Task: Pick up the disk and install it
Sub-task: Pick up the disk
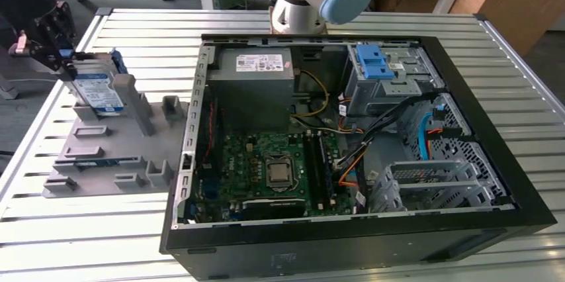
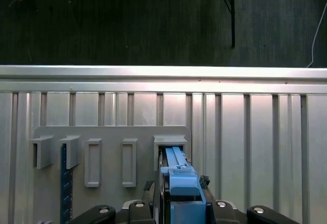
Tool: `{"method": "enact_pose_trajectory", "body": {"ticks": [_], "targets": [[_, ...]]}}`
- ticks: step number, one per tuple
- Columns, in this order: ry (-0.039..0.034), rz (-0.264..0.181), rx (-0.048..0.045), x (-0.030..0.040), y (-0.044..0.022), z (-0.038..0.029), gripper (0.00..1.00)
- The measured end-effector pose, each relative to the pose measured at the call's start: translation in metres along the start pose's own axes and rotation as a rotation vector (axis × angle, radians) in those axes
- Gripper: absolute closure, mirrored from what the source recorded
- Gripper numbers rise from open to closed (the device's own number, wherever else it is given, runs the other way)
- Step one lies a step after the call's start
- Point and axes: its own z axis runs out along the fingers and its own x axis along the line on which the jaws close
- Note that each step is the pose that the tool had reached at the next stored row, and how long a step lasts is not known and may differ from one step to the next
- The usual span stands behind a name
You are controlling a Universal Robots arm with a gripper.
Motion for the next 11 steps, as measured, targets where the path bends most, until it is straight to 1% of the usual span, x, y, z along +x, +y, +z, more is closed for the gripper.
{"method": "enact_pose_trajectory", "body": {"ticks": [6,11], "targets": [[0.0,0.0,-0.0001,0.0,0.0,-0.0016,0.56],[0.0006,0.0,0.0004,-0.0005,0.0,-0.0013,0.56]]}}
